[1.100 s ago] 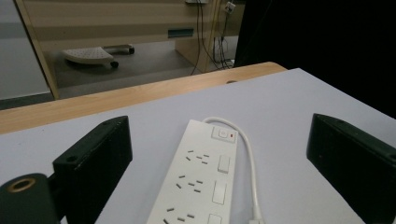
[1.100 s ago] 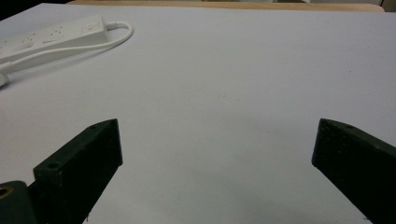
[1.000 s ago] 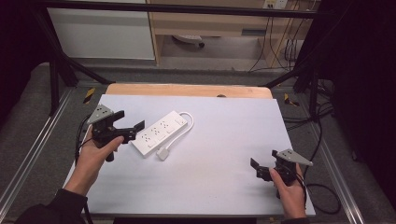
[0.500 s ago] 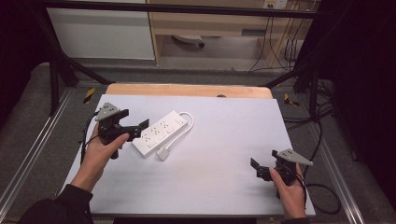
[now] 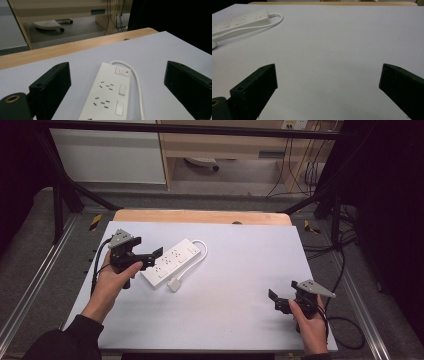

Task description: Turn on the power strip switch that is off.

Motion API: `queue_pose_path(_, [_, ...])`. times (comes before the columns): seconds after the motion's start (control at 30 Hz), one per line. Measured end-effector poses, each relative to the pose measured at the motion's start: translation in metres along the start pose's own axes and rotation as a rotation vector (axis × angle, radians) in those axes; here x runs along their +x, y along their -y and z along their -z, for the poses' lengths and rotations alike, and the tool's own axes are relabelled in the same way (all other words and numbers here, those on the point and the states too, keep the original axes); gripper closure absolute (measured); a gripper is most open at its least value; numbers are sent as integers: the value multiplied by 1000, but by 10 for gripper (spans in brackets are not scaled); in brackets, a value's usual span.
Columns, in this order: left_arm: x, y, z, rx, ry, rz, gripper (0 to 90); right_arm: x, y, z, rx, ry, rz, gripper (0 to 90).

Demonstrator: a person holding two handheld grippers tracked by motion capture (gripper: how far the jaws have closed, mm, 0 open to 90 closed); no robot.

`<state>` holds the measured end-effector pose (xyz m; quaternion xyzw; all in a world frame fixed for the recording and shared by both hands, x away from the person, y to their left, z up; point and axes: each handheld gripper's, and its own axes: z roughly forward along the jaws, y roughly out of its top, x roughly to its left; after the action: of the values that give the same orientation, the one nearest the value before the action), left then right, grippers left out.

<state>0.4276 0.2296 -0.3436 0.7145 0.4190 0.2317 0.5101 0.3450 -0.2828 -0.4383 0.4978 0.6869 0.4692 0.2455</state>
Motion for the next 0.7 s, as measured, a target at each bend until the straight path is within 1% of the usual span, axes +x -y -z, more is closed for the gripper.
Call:
queue_pose_path(0.33, [-7,-1,-10,14,5,-27,73,0,0,1,-4,-1,-2,22])
queue_pose_path(0.43, [-9,0,-14,22,9,-31,72,0,0,1,-5,-1,0,22])
queue_pose_path(0.53, [-11,1,-18,17,15,-35,73,0,0,1,-3,-3,-2,22])
queue_pose_path(0.7, [-14,3,-25,24,18,-42,85,-1,0,1,-5,-2,-1,22])
